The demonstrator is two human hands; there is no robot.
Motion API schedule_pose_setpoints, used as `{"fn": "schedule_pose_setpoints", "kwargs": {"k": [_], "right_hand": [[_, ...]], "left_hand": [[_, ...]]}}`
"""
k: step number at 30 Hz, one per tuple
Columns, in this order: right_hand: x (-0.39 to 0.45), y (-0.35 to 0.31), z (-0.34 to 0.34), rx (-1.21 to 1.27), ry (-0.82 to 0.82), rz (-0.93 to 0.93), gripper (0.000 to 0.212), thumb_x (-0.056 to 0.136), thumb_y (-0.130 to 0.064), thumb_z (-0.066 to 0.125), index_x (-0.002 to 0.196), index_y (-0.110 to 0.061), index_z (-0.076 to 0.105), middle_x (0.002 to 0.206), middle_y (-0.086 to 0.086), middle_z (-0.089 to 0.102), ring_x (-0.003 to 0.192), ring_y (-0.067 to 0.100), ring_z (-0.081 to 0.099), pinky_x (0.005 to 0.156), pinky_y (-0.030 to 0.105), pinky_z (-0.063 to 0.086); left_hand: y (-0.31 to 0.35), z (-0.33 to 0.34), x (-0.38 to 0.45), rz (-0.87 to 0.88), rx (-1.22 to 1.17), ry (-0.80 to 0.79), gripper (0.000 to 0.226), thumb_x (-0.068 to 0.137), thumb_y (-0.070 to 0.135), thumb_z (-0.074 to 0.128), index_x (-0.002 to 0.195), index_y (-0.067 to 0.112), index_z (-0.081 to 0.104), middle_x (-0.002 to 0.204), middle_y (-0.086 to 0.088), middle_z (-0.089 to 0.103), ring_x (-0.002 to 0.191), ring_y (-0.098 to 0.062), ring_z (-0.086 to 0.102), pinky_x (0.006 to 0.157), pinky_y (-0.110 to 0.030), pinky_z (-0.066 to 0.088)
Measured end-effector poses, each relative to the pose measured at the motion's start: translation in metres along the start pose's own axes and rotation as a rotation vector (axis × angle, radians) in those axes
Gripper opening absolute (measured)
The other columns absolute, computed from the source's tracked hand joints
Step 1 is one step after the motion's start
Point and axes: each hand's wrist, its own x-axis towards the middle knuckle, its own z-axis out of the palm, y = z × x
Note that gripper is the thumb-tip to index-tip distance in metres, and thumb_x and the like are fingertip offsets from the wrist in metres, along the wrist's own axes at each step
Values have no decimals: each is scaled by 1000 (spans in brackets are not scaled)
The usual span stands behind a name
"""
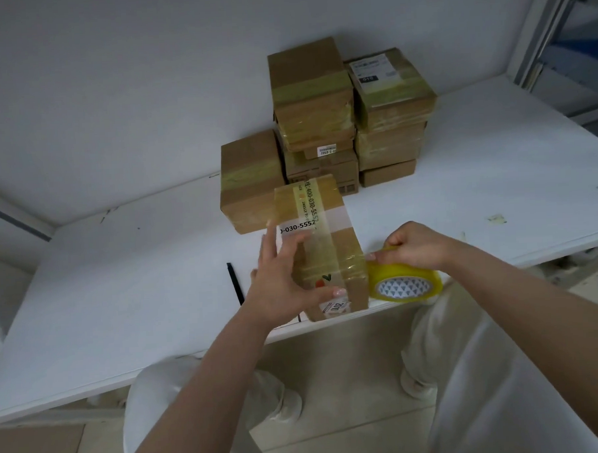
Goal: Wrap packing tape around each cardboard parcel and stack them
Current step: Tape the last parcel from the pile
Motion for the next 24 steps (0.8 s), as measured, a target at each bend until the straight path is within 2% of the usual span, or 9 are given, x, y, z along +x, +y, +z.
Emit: {"fn": "schedule_pose_setpoints", "kwargs": {"k": [2,5,7,9,11,14,18,20,24], "right_hand": [[1,1,0,11,1,-6,44,79,-48,74,79,-4,74,74,10,69,71,25,67,65,30,51],[1,1,1,13,-9,-21,44,79,-45,74,71,-2,69,64,9,60,64,21,59,60,27,44],[0,2,-1,24,-12,-30,51,78,-47,75,76,4,69,65,11,58,65,21,57,61,28,44],[-3,-3,-9,53,-35,-39,59,74,-54,75,81,5,71,69,13,61,66,21,61,63,29,47],[-8,-19,-20,102,-97,-69,67,67,-62,74,81,3,71,70,11,64,66,19,63,65,29,48],[-15,-56,-33,112,-193,-175,62,60,-65,70,76,-4,70,66,3,64,63,13,62,64,24,47],[-20,-99,-25,141,-275,-290,44,61,-60,69,65,-17,66,66,1,63,63,11,60,63,23,45],[-18,-113,-5,112,-328,-298,45,60,-62,67,69,-18,68,69,0,66,67,11,63,67,26,48],[-9,-134,37,113,-334,-292,68,55,-75,61,88,-16,74,85,3,74,82,19,71,82,35,55]], "left_hand": [[28,8,10,31,269,11,109,53,82,68,143,55,13,158,12,-26,148,-24,-20,114,-63,2],[54,31,26,-8,525,-84,113,61,84,61,146,55,-7,155,1,-36,140,-32,-37,106,-73,-3],[50,39,30,-54,631,-108,102,70,79,57,146,56,-5,158,-3,-31,142,-36,-32,107,-76,4],[40,35,27,-41,628,-47,86,72,72,58,142,57,9,161,0,-21,146,-34,-23,108,-72,12],[25,25,20,23,498,49,76,68,67,60,133,59,23,162,7,-11,148,-26,-15,109,-65,16],[-4,8,6,126,4,156,67,62,56,71,122,58,41,160,12,7,150,-18,2,113,-57,23],[-47,-1,-16,135,-578,113,69,73,25,79,132,23,43,150,4,26,139,-16,33,101,-40,49],[-65,-4,-25,103,-666,68,71,73,25,80,132,28,42,146,2,34,136,-21,39,94,-35,53],[-88,-14,-28,-7,-507,59,77,64,44,84,127,62,43,149,5,40,140,-17,36,110,-44,40]]}}
